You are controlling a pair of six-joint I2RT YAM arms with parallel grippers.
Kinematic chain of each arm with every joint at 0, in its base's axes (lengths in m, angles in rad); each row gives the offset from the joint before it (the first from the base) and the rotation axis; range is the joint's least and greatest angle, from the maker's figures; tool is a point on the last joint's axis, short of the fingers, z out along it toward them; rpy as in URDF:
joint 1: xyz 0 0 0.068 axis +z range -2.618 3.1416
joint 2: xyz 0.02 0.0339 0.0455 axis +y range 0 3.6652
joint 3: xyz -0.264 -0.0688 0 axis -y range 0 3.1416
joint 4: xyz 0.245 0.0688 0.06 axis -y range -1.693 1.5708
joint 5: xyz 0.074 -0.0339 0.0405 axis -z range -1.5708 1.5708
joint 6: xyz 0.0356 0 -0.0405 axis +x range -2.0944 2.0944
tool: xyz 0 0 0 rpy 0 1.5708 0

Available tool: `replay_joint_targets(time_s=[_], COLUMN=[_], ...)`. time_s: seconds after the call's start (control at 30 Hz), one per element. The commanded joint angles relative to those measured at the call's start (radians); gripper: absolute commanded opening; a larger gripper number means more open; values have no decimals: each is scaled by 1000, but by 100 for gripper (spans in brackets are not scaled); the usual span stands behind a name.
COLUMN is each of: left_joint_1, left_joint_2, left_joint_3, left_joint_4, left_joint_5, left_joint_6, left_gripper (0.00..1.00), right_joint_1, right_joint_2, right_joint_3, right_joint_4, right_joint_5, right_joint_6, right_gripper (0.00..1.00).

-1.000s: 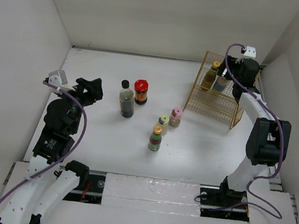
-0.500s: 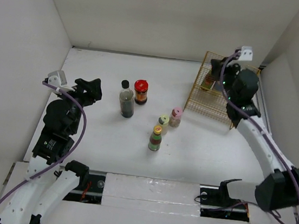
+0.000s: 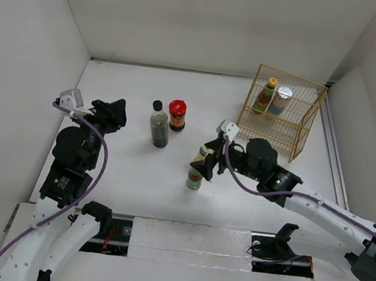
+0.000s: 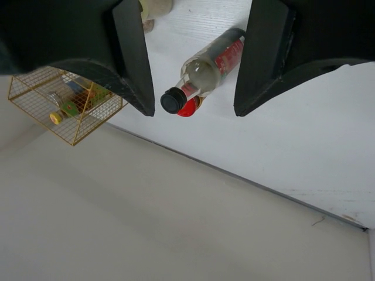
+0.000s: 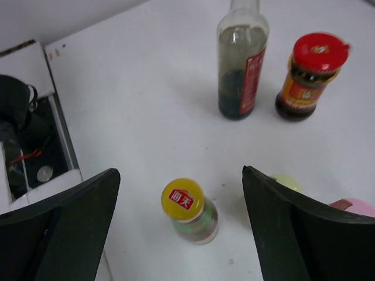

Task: Organize the condiment bottles

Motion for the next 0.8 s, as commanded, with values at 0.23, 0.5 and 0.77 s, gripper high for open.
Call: replay_joint_targets(time_s=[0.23,0.5,0.77], left_joint_1=[-4,-4,-4], left_joint_2=[10,10,11], left_joint_3=[23,23,23], left_joint_4=[41,50,51], left_joint_5=[23,34,34], left_joint_6=[7,7,7], left_gripper=[56,57,57], right_joint_1=[76,76,67], right_joint_2=[85,148,64], right_joint_3=[-42,-61,55], right_joint_4=[23,161,238], right_joint_5=[29,78,119], right_joint_6=[18,37,29], right_gripper=[86,34,17])
